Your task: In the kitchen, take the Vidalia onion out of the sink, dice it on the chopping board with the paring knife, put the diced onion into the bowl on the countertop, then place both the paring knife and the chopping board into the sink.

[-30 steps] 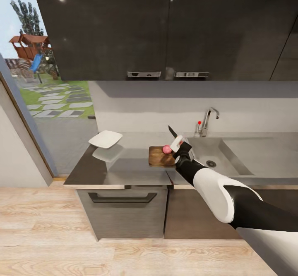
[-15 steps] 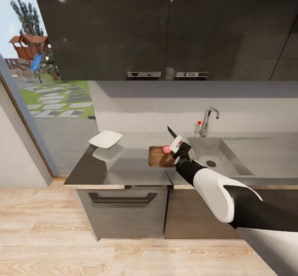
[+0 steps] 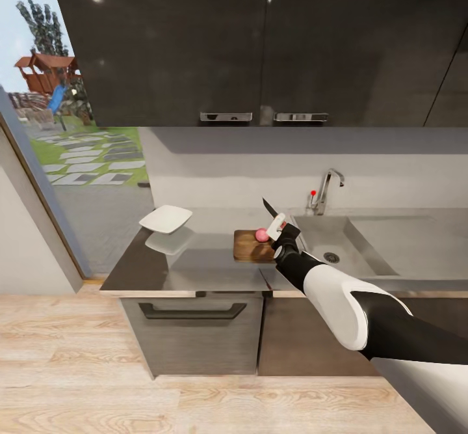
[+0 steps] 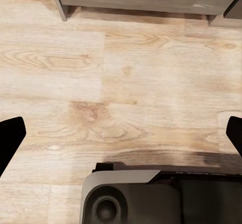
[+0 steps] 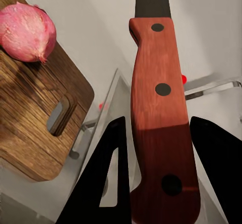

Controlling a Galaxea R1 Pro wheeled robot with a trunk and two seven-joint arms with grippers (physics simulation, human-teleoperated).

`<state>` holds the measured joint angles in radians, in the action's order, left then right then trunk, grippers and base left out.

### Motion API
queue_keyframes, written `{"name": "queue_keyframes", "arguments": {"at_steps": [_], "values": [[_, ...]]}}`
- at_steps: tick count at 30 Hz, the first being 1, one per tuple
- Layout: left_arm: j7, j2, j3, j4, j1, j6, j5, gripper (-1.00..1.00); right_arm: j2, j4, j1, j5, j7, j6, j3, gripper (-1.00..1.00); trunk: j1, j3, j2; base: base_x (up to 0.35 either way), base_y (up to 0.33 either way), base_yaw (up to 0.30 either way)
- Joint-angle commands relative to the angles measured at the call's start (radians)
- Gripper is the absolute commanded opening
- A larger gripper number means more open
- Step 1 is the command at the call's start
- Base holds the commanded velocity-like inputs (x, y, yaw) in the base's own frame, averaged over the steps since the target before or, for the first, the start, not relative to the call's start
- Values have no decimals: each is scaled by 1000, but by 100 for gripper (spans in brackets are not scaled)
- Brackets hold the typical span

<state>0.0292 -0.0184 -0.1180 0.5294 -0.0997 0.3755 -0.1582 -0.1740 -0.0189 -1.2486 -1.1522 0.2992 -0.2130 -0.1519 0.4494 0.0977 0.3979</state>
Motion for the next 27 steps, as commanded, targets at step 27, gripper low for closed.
{"name": "queue_keyframes", "arguments": {"at_steps": [27], "values": [[3,-2,-8,1,0,2,-11,100,-1,1,25,-11,-75,-4,-8,-100,1,2,2,67,22,0]]}}
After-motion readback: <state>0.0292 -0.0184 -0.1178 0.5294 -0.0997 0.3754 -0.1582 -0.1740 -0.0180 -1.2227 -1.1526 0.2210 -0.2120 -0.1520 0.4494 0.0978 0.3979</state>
